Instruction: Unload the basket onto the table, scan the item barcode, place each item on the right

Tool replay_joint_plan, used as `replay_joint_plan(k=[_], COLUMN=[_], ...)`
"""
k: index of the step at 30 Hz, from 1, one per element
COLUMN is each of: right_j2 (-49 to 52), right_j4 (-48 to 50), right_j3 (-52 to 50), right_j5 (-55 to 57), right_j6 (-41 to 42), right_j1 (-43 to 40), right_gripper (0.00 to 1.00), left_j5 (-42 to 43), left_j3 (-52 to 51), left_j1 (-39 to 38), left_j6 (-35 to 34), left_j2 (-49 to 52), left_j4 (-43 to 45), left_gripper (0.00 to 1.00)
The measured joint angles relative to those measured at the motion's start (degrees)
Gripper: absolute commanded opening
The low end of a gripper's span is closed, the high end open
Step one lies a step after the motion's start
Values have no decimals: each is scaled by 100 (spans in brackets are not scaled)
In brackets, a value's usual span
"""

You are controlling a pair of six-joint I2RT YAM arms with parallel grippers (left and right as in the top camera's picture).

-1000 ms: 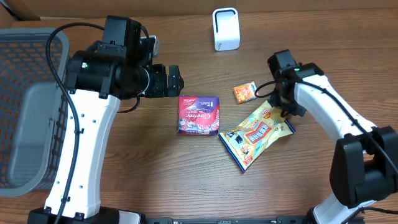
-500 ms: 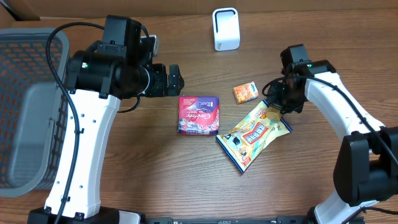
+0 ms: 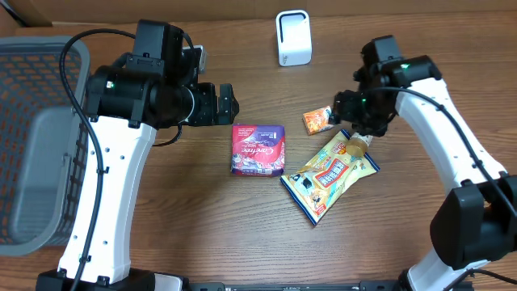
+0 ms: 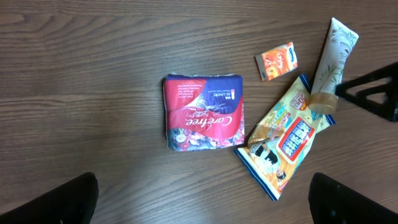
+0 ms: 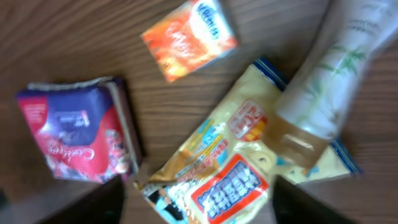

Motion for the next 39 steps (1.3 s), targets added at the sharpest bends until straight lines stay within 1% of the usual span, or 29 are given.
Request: replay_joint_plan(k=[3, 4, 5, 10, 16, 24, 29, 31, 34, 36, 39], right_j2=[0, 0, 0, 0, 0, 15, 282, 483, 774, 933, 1113], right_j4=[181, 262, 350, 929, 1598, 1821, 1875, 1915, 1923, 1906, 1853], right_j3=[-4, -4, -4, -9, -9, -9, -9, -9, -9, -9, -9], right_j5=[-52, -57, -59, -68, -332, -444, -463, -492, -619, -728, -887], right_j6=[7, 39, 83, 192, 240, 254, 251, 256, 254, 254, 260], right_j1=[245, 332, 433, 898, 1016, 1029, 1054, 1056, 1067, 1082, 1130], right_gripper=[90, 93, 100, 100, 100, 100, 100, 98, 92, 84, 82], left_j5=[0, 0, 0, 0, 0, 0, 0, 0, 0, 0, 0], left_j3=[0, 0, 0, 0, 0, 0, 0, 0, 0, 0, 0], left_j1=[0, 0, 0, 0, 0, 0, 0, 0, 0, 0, 0], left_j6=[0, 0, 0, 0, 0, 0, 0, 0, 0, 0, 0], left_j2=[0, 0, 0, 0, 0, 0, 0, 0, 0, 0, 0], left_j4=[-2, 0, 0, 0, 0, 0, 0, 0, 0, 0, 0], left_gripper=[100, 100, 100, 100, 100, 100, 100, 100, 100, 100, 100])
